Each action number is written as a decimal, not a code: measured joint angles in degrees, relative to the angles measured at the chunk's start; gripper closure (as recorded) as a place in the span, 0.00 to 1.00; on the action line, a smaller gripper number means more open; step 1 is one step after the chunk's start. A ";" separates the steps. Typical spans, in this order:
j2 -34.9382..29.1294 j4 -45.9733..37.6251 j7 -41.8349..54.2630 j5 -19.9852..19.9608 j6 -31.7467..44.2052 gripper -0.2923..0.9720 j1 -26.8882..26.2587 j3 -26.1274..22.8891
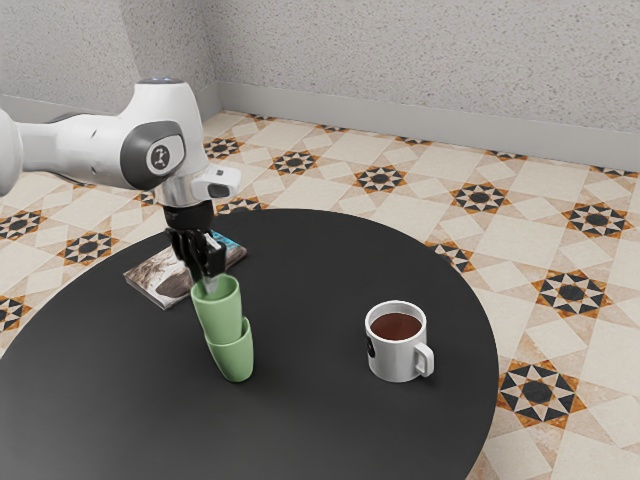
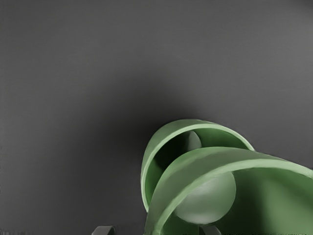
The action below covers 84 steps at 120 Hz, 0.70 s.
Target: Place the left cup onto the right cup
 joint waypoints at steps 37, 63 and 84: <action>-0.24 0.84 -0.18 -0.10 -0.47 0.34 -0.07 0.06; -0.41 11.23 -0.40 -0.20 -5.40 0.28 1.13 0.06; -0.52 22.79 -2.29 -0.63 -13.52 0.26 3.96 0.06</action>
